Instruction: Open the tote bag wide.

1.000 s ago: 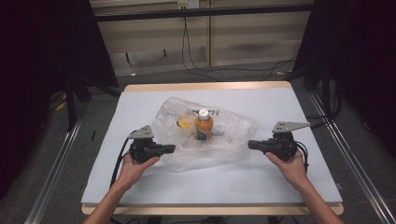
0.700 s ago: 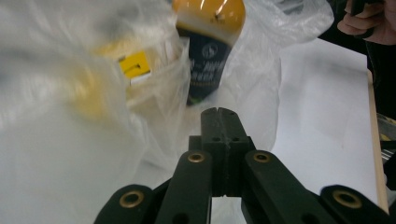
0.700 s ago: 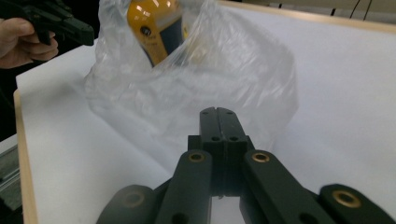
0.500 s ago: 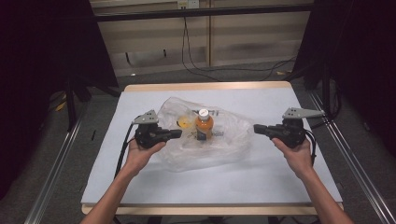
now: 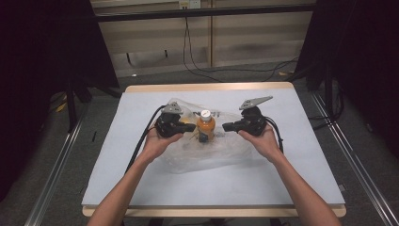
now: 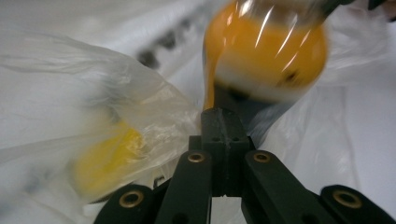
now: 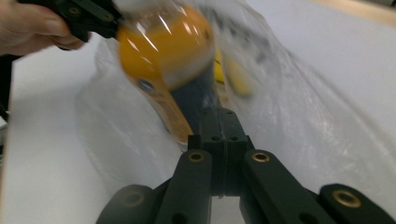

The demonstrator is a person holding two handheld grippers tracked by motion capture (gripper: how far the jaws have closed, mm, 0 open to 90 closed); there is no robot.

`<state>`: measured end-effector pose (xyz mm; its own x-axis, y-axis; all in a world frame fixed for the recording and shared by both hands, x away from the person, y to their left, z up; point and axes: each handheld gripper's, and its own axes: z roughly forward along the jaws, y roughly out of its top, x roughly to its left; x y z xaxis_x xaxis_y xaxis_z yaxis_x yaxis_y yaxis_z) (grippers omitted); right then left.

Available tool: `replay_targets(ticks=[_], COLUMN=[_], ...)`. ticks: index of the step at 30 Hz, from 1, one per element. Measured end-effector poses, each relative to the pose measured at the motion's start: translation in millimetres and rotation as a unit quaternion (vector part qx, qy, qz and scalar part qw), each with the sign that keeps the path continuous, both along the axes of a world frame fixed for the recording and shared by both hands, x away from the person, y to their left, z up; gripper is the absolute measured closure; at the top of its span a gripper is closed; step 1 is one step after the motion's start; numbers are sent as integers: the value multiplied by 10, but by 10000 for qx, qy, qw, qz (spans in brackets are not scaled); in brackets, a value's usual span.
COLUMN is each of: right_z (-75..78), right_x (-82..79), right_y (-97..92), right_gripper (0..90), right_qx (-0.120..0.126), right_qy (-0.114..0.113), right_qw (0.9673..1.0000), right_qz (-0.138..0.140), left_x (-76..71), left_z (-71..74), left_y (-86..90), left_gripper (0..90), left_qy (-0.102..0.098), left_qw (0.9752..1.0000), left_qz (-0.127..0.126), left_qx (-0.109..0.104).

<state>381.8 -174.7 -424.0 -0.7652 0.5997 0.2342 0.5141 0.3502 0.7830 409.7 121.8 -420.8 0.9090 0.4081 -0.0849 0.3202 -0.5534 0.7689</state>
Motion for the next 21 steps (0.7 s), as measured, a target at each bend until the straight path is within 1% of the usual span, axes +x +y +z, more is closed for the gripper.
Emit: replay_targets(ticks=[1,2,3,4,5,6,7,8,9,10,11,12,13,14,15,16,17,18,19,20,21], right_z=[-67,-123,-123,-212,-243,-274,-304,-333,-367,-400,-426,-449,-463,-474,-468,-461,-461,-442,-437,-425,-414], right_x=[39,71,71,135,154,174,192,206,226,244,255,268,266,265,264,265,265,259,255,242,241], right_y=[15,28,28,36,39,35,23,5,-18,-38,-52,-62,-65,-65,-69,-74,-74,-81,-89,-92,-103], right_gripper=[900,900,900,900,900,900,900,900,900,900,900,900,900,900,900,900,900,900,900,900,900], right_qx=[-94,-233,-233,-376,-515,-630,-761,-883,-961,-1068,-1215,-1301,-1392,-1497,-1501,-1591,-1591,-1760,-1836,-1925,-1989], right_qy=[89,159,159,330,371,413,429,471,528,554,592,641,698,699,721,682,682,638,602,613,619], right_qw=[9999,9996,9996,9987,9980,9972,9962,9950,9940,9927,9907,9893,9877,9862,9860,9849,9849,9823,9811,9793,9780], right_qz=[-2,-26,-26,12,-12,-8,-22,-60,-65,-73,-133,-135,-135,-111,-81,-51,-51,29,70,94,140], left_x=[21,54,54,98,111,124,136,130,130,146,173,164,168,171,176,186,186,197,184,178,176], left_z=[-57,-153,-153,-236,-270,-314,-345,-386,-386,-408,-444,-456,-443,-437,-425,-418,-418,-406,-405,-396,-391], left_y=[-14,-41,-41,-46,-40,-28,-5,4,4,31,83,108,139,172,218,265,265,358,389,424,463], left_gripper=[900,900,900,900,900,900,900,900,900,900,900,900,900,900,900,900,900,900,900,900,900], left_qy=[26,88,88,67,104,132,214,247,247,316,269,368,307,276,334,346,346,381,313,324,363], left_qw=[9999,9993,9993,9962,9943,9938,9935,9940,9940,9925,9872,9891,9874,9865,9847,9836,9836,9814,9803,9785,9778], left_qz=[0,-23,-23,-110,-125,-86,-60,125,125,135,139,248,253,265,223,189,189,277,382,378,367], left_qx=[106,357,357,865,1058,1103,1118,1056,1056,1177,1564,1407,1534,1593,1697,1758,1758,1859,1913,2001,2031])
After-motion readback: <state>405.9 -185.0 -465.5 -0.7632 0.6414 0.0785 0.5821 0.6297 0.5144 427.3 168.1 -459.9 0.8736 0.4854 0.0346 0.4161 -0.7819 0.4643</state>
